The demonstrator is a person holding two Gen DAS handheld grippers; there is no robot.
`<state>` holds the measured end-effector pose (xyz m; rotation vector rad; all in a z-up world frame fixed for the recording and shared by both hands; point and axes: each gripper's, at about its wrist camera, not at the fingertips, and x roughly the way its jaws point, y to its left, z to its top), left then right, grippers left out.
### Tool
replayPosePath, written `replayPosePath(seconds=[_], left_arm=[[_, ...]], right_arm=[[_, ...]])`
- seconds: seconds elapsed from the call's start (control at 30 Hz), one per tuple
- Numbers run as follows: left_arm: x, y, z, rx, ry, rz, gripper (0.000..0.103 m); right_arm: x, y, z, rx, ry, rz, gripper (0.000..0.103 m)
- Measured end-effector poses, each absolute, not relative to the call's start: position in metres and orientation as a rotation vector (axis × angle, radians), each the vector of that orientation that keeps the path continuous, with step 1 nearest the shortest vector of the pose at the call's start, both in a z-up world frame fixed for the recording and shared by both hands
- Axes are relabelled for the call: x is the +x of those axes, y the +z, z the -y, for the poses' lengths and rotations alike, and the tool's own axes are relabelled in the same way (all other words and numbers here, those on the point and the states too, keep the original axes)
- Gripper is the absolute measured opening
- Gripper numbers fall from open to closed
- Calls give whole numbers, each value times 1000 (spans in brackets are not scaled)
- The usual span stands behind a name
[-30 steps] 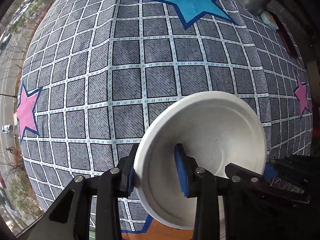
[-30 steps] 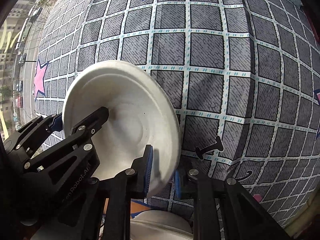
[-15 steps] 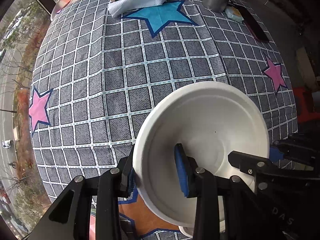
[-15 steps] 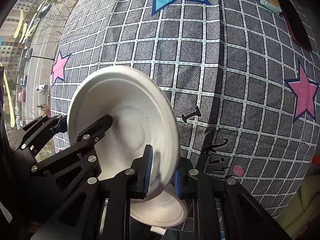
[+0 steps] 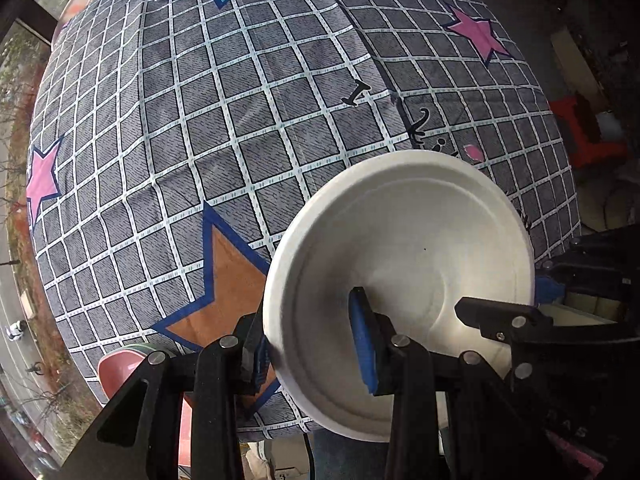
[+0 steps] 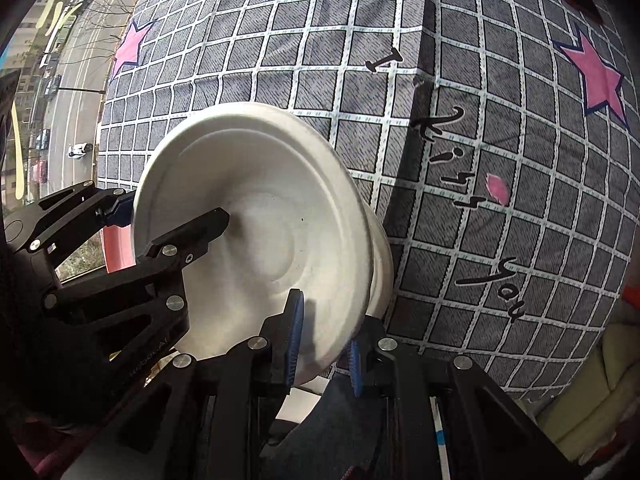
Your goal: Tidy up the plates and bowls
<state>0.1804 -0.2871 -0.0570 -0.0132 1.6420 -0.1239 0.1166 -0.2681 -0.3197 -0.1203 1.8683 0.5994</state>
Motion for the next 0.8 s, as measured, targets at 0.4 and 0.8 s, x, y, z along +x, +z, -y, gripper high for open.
replayPosePath(seconds=[0.4, 0.8], left_arm=[[177, -53, 284, 66, -85, -1647, 84], [194, -43, 285, 74, -140, -1684, 103]], right_arm=[[117, -325, 299, -76, 504, -1853, 86], [135, -316, 337, 38, 355, -1844, 103]])
